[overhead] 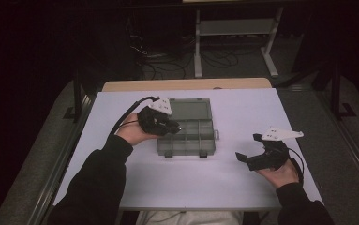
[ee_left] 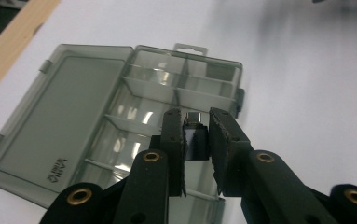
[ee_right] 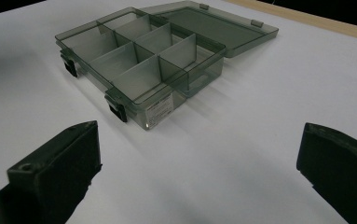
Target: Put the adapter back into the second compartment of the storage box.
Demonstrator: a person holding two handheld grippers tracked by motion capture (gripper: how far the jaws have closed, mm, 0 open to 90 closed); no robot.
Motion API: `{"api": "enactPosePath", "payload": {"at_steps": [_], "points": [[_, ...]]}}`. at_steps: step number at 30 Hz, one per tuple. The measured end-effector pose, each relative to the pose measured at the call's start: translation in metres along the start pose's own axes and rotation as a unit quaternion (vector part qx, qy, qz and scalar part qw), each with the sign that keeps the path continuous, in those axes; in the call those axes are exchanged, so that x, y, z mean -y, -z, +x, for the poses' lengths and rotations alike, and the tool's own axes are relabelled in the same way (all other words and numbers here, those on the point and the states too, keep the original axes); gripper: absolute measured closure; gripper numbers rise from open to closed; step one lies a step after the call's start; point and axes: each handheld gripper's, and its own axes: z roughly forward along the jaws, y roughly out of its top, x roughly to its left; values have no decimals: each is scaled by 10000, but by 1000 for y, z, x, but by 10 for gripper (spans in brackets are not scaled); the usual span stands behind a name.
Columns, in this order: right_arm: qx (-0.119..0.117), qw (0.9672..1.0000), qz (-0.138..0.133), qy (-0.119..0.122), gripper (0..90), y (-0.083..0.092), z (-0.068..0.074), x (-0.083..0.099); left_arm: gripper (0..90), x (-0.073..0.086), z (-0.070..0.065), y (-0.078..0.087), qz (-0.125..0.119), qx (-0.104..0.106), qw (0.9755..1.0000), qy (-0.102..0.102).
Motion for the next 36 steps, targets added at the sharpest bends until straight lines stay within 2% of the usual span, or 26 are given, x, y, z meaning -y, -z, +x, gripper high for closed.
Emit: {"api": "enactPosePath", "payload": {"at_steps": [4,10,17,20,23,25,32,36], "points": [[-2,10000,-25,-16,0,1,0,0,762,1,6,-1,-42,-42,9999,88],[-10,10000,-28,-24,0,1,0,0,762,6,19,-6,-98,-89,9993,351],[-16,10000,-48,-21,0,2,0,-1,762,14,34,-15,-150,-175,9974,678],[-19,10000,-44,-19,0,2,0,-1,762,19,38,-20,-114,-267,9962,825],[-20,10000,-38,-20,0,1,1,0,762,23,40,-24,-98,-271,9956,892],[-28,10000,-29,-22,0,1,1,0,762,28,44,-28,-107,-292,9944,1014],[-36,10000,-27,-17,0,1,1,0,762,31,49,-34,-177,-286,9928,1152],[-40,10000,-35,-26,0,2,1,0,763,32,50,-48,-27,-275,9933,1123]]}}
